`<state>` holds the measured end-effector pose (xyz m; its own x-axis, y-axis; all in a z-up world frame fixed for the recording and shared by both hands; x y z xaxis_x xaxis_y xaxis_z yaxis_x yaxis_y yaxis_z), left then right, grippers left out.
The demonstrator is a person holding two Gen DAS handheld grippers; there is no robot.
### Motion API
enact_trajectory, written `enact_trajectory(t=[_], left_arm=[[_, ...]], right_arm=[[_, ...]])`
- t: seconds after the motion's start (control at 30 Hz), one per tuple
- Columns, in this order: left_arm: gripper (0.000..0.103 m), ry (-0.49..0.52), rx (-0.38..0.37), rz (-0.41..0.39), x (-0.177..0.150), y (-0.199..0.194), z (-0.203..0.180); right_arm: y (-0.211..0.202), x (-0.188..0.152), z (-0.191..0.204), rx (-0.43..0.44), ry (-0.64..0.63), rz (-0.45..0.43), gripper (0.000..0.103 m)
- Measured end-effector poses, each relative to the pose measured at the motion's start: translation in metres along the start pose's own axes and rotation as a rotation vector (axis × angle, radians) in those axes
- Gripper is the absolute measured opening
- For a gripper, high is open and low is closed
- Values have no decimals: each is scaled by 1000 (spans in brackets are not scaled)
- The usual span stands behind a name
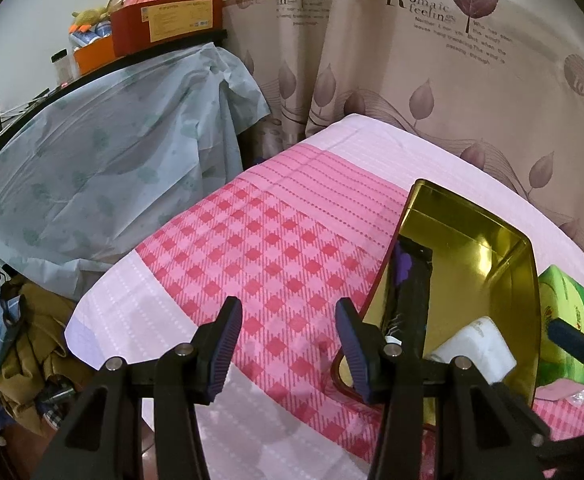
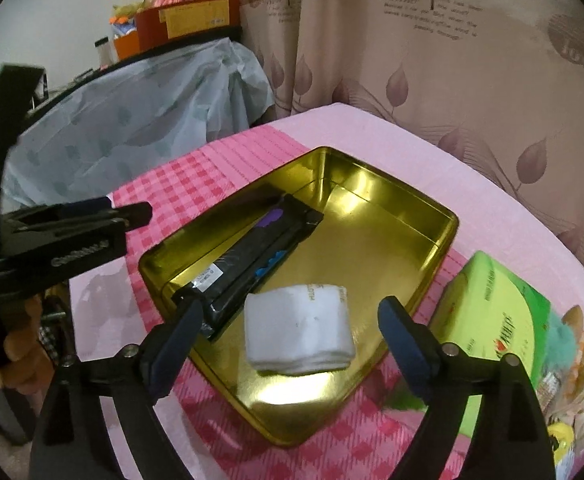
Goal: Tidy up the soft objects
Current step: 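Move the right tool to the white plastic packet and grasp it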
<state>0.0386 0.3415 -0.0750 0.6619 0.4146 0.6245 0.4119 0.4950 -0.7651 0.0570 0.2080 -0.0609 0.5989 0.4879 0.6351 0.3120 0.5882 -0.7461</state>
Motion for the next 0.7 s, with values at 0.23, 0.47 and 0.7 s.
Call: enact_trajectory(t=[0.23,0.47,0.7], left_arm=[[50,19,6,-8,-1,0,-3],[50,54,10,-26,-2,-4,-10],[50,100,14,-40,-6,-7,-20]], right_arm=[[-42,-12,-19,-26,42,-63,87],[-101,-38,-79,-153,123,-104,87],[-156,-86,-156,-309,259,-111,87]])
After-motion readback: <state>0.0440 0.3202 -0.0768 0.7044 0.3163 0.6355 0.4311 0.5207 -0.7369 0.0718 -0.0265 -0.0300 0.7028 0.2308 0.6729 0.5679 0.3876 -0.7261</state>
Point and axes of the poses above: each gripper's, at about its wrist camera, not at the fingertips, and y roughly the way its jaws point, z to its left, x to its top, the point moved 4 cm from there along y, roughly the way its jaws point, and after that the axes turned 11 degrees about x, right-handed, at the moved point
